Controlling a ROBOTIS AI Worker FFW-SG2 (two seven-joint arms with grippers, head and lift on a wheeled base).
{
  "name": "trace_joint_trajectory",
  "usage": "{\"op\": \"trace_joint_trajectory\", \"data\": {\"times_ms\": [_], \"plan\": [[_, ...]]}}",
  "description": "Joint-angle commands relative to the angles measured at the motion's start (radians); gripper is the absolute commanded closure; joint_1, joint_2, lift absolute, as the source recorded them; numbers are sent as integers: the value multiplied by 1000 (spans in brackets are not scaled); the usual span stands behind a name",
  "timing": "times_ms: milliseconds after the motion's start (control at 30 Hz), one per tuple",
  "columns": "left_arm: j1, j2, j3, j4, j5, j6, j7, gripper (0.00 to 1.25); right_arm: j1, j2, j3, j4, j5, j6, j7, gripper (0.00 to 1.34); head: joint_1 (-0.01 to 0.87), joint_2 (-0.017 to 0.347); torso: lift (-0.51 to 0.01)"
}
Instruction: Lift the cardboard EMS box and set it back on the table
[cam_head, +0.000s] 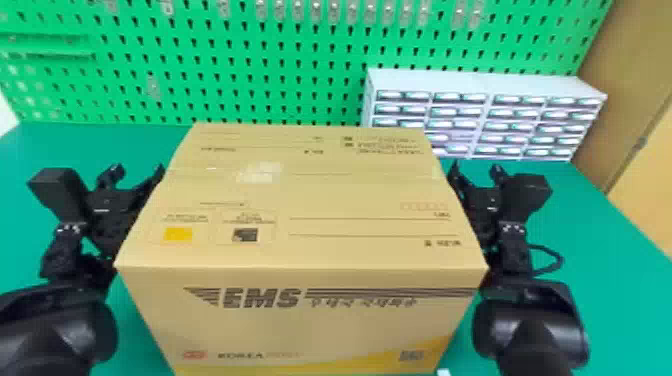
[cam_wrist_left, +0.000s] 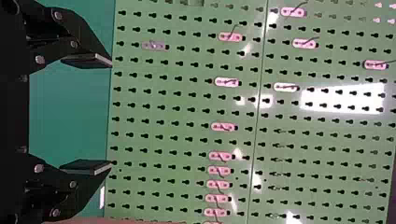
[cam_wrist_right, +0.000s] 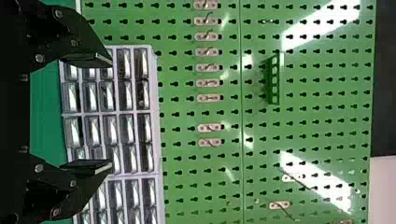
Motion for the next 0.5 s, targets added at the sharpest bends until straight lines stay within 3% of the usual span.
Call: {"op": "trace_joint_trajectory", "data": {"times_ms": [0, 467], "plan": [[0, 0, -3, 0, -4, 0, 0, 483, -2, 1, 12, 8, -7, -5, 0, 496, 678, -15, -93], [-3, 0, -15, 0, -11, 0, -1, 483, -12, 1, 28, 26, -21, -16, 0, 496, 678, -15, -93]]}}
